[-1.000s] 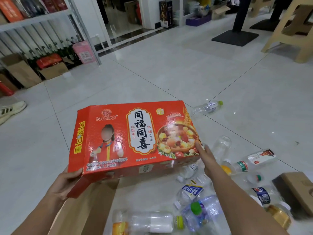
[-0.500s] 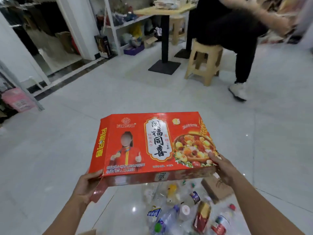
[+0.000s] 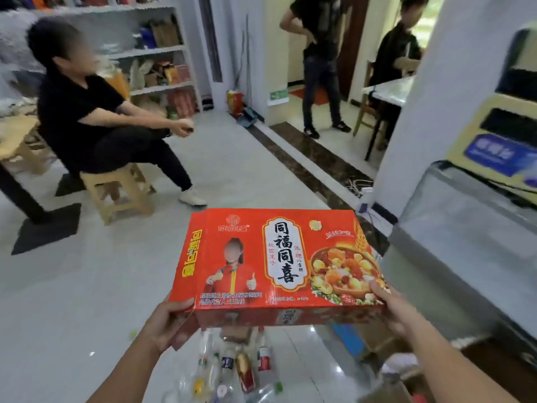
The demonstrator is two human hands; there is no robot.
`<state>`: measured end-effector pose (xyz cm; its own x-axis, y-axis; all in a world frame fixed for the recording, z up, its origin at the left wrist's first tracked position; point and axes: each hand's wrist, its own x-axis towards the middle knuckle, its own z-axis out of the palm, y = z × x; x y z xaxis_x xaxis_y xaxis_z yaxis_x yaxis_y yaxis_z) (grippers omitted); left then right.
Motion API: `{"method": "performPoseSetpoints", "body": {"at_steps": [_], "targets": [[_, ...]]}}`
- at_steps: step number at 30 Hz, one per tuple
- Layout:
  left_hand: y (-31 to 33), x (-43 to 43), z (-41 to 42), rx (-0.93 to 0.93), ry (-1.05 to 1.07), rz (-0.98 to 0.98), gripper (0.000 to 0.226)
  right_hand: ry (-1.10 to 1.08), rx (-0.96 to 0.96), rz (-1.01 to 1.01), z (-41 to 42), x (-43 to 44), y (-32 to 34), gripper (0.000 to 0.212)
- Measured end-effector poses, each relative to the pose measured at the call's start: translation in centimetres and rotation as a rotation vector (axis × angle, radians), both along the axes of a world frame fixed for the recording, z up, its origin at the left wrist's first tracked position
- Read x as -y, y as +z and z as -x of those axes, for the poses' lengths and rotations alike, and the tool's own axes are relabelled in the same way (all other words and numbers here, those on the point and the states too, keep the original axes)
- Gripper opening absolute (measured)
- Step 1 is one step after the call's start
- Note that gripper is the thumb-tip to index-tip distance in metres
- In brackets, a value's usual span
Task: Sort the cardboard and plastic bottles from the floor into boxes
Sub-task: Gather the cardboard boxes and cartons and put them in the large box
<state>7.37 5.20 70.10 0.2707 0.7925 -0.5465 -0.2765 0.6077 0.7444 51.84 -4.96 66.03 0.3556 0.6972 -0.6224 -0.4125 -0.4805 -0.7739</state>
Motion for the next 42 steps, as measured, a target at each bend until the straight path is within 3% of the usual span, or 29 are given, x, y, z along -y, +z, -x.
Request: {"method": "performPoseSetpoints", "body": {"at_steps": [4,8,12,15,17,19,23,27,30,33,38,42], "targets": [[4.1,-0.1,-11.2,-0.028,-0.337,-0.016,0.074,-0.341,-0.019,0.046,-5.2,13.5,3.8,0.083],[6.1,3.1,-23.1,-0.046,-0.620,-0.041,0.052,-0.635,-0.041,0.060,-8.3,25.9,5.6,0.052],[5.5,8.0,-33.4,-0.095,-0.850,-0.017,0.052,-0.865,-0.100,0.079,-9.7,37.0,5.2,0.043],[4.2,11.7,-40.2,-0.174,-1.000,0.001,0.049,-0.994,-0.118,0.114,-9.9,43.6,4.2,0.023],[2.9,13.9,-44.2,-0.258,-1.093,0.009,0.056,-1.038,-0.128,0.189,-9.6,47.1,3.7,0.025],[1.6,16.0,-47.7,-0.328,-1.164,0.032,0.050,-1.040,-0.168,0.283,-9.7,50.0,2.9,0.033],[0.6,19.1,-52.5,-0.442,-1.214,0.074,0.025,-1.053,-0.225,0.372,-11.1,53.0,1.9,0.047],[-1.0,19.7,-55.3,-0.504,-1.244,0.131,0.038,-1.162,-0.215,0.417,-11.9,53.7,1.0,0.032],[-2.1,19.8,-57.6,-0.548,-1.290,0.165,0.043,-1.208,-0.184,0.428,-13.5,53.1,-0.5,0.034],[-2.2,19.5,-60.3,-0.617,-1.387,0.098,0.042,-1.195,-0.134,0.481,-15.9,52.9,-2.4,0.041],[-2.1,20.1,-64.6,-0.797,-1.452,-0.136,0.017,-1.123,-0.011,0.627,-20.4,52.0,-2.8,0.034],[-2.1,21.2,-68.0,-0.824,-1.381,-0.284,0.029,-1.050,0.132,0.710,-23.8,50.2,-0.8,0.033]]}}
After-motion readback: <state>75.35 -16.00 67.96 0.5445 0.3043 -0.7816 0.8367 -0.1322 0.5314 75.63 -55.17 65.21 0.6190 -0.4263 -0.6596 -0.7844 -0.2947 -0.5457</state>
